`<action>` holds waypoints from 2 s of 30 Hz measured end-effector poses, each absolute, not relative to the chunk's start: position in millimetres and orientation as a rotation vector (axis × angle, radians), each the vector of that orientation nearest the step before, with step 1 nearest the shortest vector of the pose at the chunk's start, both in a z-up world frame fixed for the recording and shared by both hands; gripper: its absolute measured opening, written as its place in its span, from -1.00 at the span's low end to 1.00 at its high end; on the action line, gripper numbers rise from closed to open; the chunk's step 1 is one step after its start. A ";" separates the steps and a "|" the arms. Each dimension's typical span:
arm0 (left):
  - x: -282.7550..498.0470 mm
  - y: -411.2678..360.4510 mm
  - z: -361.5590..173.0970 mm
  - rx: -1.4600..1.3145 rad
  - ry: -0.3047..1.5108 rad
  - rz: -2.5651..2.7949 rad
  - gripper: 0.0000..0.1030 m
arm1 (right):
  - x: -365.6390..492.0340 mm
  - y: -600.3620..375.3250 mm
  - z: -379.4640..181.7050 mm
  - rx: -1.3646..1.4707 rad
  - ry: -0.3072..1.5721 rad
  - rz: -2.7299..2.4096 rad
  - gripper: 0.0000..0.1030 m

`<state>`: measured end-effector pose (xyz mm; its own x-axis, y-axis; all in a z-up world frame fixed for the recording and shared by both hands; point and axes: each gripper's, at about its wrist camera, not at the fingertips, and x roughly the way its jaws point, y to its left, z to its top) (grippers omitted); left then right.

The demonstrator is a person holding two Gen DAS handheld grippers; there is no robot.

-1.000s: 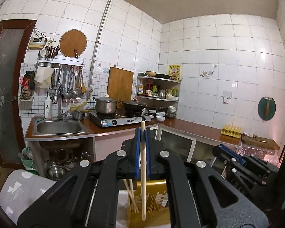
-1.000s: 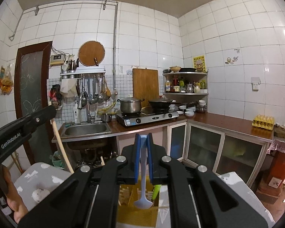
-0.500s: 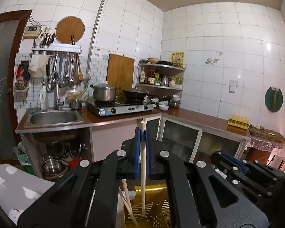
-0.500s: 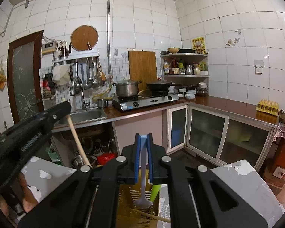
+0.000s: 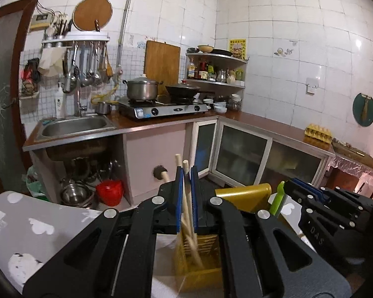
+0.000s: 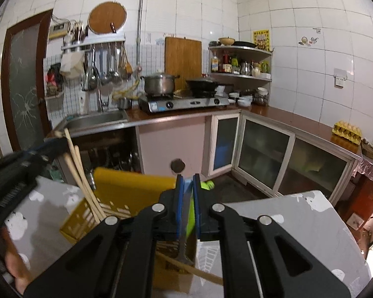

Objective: Organize utensils
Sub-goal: 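Lift the chopstick and spoon over the yellow holder and open both tools to drop them, then return the right tool to the table and grasp a wooden chopstick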

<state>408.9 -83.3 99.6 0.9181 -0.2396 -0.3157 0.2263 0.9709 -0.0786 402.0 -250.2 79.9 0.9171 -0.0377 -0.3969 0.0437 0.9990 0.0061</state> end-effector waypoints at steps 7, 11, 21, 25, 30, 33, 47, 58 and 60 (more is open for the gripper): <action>361.0 -55.3 129.5 -0.046 0.286 -0.185 0.52 | 357.1 -260.9 100.1 0.042 0.395 -0.078 0.12; 330.6 -36.7 136.2 -0.041 0.294 -0.162 0.86 | 324.3 -261.4 97.9 0.056 0.419 -0.099 0.18; 299.1 6.9 95.5 -0.063 0.438 -0.093 0.90 | 286.5 -243.5 45.6 0.079 0.545 -0.122 0.19; 298.4 19.3 61.9 -0.065 0.511 -0.070 0.90 | 286.1 -228.1 13.0 0.080 0.613 -0.121 0.19; 301.8 28.8 21.6 -0.062 0.595 -0.038 0.90 | 288.1 -207.8 -23.3 0.066 0.690 -0.113 0.19; 304.3 31.2 4.4 -0.060 0.629 -0.022 0.90 | 294.6 -196.9 -35.4 0.067 0.736 -0.101 0.19; 307.1 15.3 -16.7 -0.028 0.701 -0.019 0.90 | 323.3 -175.1 -67.7 0.110 0.883 -0.074 -0.77; 307.7 -20.5 -19.8 -0.036 0.754 -0.058 0.90 | 321.5 -213.9 -63.6 0.136 0.876 -0.049 -0.84; 307.4 -32.6 -23.3 -0.036 0.770 -0.071 0.90 | 319.8 -225.2 -64.4 0.133 0.882 -0.064 -0.84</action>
<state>307.4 -32.6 -23.3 0.7159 -0.0775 -0.6939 0.0511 0.9970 -0.0587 319.8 -225.2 -64.4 0.6347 -0.0013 -0.7728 0.1107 0.9898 0.0893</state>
